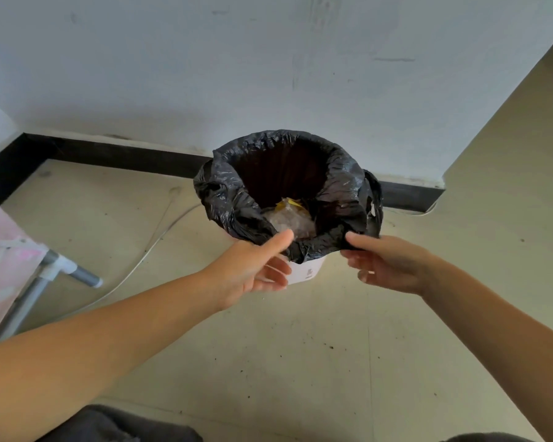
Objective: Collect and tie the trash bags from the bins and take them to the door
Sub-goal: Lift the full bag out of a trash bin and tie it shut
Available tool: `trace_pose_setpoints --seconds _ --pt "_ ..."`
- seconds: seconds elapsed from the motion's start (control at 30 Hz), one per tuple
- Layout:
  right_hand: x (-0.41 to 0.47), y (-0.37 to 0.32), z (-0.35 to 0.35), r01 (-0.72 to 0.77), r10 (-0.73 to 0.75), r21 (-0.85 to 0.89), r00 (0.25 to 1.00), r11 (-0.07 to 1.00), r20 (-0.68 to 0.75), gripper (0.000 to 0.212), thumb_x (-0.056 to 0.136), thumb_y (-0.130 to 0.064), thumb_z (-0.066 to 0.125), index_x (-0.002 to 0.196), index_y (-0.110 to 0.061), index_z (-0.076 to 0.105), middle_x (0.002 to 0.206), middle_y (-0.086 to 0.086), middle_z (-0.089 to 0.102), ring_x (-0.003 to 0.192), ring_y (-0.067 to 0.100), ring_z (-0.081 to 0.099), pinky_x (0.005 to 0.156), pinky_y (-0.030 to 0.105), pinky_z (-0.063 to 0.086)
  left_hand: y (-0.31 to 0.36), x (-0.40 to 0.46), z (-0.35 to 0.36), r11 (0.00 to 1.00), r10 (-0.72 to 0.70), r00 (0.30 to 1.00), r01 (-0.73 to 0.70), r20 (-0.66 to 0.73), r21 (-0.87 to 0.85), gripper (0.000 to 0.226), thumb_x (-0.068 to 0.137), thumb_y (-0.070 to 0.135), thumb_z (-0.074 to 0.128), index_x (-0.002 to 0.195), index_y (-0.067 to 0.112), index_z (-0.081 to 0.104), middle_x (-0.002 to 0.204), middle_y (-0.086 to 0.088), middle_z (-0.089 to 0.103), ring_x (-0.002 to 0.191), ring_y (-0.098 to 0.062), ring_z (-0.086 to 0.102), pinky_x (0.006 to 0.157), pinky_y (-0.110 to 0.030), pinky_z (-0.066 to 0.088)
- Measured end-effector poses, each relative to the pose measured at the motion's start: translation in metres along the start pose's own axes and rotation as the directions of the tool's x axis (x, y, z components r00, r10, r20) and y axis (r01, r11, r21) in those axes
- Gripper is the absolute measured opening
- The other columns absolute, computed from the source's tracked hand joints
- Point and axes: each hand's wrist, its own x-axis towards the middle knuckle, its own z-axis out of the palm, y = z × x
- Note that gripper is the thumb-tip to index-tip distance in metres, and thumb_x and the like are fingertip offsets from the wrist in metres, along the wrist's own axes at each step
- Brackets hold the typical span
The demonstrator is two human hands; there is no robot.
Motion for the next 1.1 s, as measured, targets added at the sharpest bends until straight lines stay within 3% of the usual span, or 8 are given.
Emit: trace_pose_setpoints --seconds 0.13,0.3,0.4,0.6,0.73,0.9,1.03,1.1 --pt "0.004 0.002 0.009 0.13 -0.217 -0.476 0.967 0.869 -0.132 0.006 0.09 -0.012 0.058 0.084 -0.012 0.061 0.079 0.004 0.064 0.066 0.013 0.058 0.059 0.024 0.042 0.0 0.0 0.008 0.9 0.193 0.972 -0.122 -0.131 0.419 0.04 0.088 0.038 0.06 0.062 0.008 0.061 0.058 -0.001 0.063 0.049 -0.018 0.059 0.067 -0.033 0.056" --pt "-0.003 -0.003 0.005 0.122 -0.203 -0.74 0.979 0.662 -0.02 0.018 0.089 -0.013 0.052 0.078 -0.01 0.067 0.071 0.003 0.065 0.063 0.014 0.06 0.061 0.022 0.048 -0.001 0.008 0.004 0.899 0.221 0.967 -0.152 -0.125 0.411 0.025 0.09 0.015 0.052 0.072 0.003 0.064 0.066 0.002 0.066 0.061 -0.016 0.061 0.087 -0.042 0.052" --pt "-0.016 -0.015 -0.003 0.156 -0.078 -0.697 0.987 0.7 0.142 0.018 0.091 -0.014 0.054 0.082 -0.009 0.069 0.071 0.001 0.064 0.065 0.011 0.06 0.065 0.022 0.049 0.001 0.006 0.004 0.917 0.181 0.979 -0.134 -0.093 0.376 0.021 0.09 0.013 0.05 0.08 0.0 0.063 0.078 -0.004 0.066 0.068 -0.014 0.066 0.094 -0.041 0.052" --pt "-0.017 -0.033 0.008 0.331 -0.269 -0.359 0.94 0.873 0.212 0.03 0.095 -0.009 0.048 0.077 -0.006 0.071 0.086 0.006 0.073 0.082 0.011 0.065 0.077 0.027 0.051 0.018 -0.003 -0.001 0.927 0.069 0.997 -0.073 0.023 0.368 0.044 0.088 0.047 0.056 0.094 0.004 0.063 0.083 -0.008 0.071 0.067 -0.019 0.069 0.069 -0.029 0.059" --pt "-0.008 -0.04 0.025 0.268 -0.27 -0.292 0.962 0.918 0.034 0.029 0.093 -0.008 0.042 0.069 -0.007 0.058 0.085 0.01 0.069 0.08 0.017 0.066 0.075 0.029 0.053 0.029 0.007 -0.002 0.974 0.071 0.99 -0.041 -0.126 0.221 0.048 0.092 0.051 0.047 0.092 0.005 0.06 0.074 -0.012 0.071 0.06 -0.024 0.068 0.063 -0.032 0.058" --pt "0.01 -0.053 0.015 0.252 -0.524 -0.597 0.782 0.762 -0.338 0.025 0.087 -0.018 0.043 0.064 -0.011 0.048 0.079 0.005 0.051 0.07 0.02 0.05 0.067 0.038 0.051 0.045 0.028 -0.025 0.982 0.117 0.895 -0.168 -0.431 -0.084 0.014 0.095 0.012 0.044 0.106 0.011 0.053 0.086 -0.01 0.064 0.06 -0.021 0.065 0.054 -0.032 0.06" --pt "0.013 -0.057 0.046 0.436 -0.707 -0.7 0.694 0.566 -0.138 0.034 0.094 -0.017 0.046 0.063 -0.003 0.046 0.115 -0.014 0.038 0.098 0.0 0.043 0.092 0.021 0.03 0.055 0.04 -0.011 0.959 0.276 0.924 -0.283 -0.266 0.011 0.019 0.095 0.01 0.045 0.09 0.019 0.061 0.099 -0.005 0.067 0.096 -0.021 0.065 0.084 -0.039 0.057" --pt "0.017 -0.052 0.066 0.542 -0.667 -0.612 0.744 0.575 0.033 0.028 0.095 -0.017 0.049 0.07 -0.005 0.047 0.097 -0.018 0.049 0.08 -0.007 0.048 0.083 0.017 0.037 0.058 0.045 0.005 0.961 0.275 0.951 -0.277 -0.14 0.004 0.021 0.096 0.013 0.044 0.095 0.021 0.063 0.107 -0.007 0.068 0.103 -0.022 0.065 0.092 -0.042 0.054"
